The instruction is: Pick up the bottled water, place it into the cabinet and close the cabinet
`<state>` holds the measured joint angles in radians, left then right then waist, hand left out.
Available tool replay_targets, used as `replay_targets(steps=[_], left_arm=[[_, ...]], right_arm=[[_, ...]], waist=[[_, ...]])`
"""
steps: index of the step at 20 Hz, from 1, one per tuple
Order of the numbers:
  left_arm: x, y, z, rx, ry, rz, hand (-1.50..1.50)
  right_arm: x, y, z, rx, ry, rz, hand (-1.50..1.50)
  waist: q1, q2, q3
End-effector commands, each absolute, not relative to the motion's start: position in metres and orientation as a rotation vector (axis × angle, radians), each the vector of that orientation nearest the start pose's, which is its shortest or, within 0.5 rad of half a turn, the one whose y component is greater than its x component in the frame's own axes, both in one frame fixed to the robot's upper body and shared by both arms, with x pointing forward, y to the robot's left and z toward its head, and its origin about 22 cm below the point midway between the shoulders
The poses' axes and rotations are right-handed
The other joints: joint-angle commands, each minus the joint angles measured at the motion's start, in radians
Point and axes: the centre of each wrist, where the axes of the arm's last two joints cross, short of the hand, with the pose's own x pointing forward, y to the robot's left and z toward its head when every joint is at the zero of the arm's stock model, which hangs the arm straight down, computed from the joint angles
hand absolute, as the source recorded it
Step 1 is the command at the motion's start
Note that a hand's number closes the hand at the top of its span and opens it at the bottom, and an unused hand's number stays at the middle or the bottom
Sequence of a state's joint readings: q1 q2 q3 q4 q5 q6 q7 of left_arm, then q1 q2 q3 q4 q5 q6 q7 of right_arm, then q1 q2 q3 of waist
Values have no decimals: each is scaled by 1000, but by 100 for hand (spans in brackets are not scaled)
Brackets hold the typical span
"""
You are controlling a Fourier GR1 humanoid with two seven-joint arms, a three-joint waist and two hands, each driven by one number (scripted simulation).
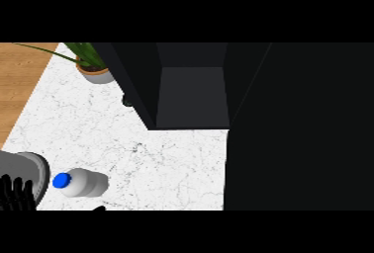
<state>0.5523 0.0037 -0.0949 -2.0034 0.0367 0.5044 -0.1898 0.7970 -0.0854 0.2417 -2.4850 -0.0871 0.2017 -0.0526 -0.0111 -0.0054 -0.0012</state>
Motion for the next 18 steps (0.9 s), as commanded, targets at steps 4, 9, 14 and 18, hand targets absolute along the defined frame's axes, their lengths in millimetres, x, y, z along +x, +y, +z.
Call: replay_targets(steps=[4, 9, 14, 18], left_arm=[[146, 258, -40, 545, -1576, 494, -150], [135, 274, -68, 547, -1576, 551, -150], [117, 285, -113, 607, -1558, 567, -150], [134, 286, -134, 483, -1576, 590, -150]], right_arm=[[47, -229, 146, 155, -1846, 91, -150], [35, -231, 147, 148, -1847, 69, -150], [36, -230, 133, 168, -1855, 85, -150], [34, -235, 127, 179, -1832, 78, -150]], waist=[[-5, 4, -1], [-4, 2, 0], [-4, 2, 0], [-5, 3, 0]])
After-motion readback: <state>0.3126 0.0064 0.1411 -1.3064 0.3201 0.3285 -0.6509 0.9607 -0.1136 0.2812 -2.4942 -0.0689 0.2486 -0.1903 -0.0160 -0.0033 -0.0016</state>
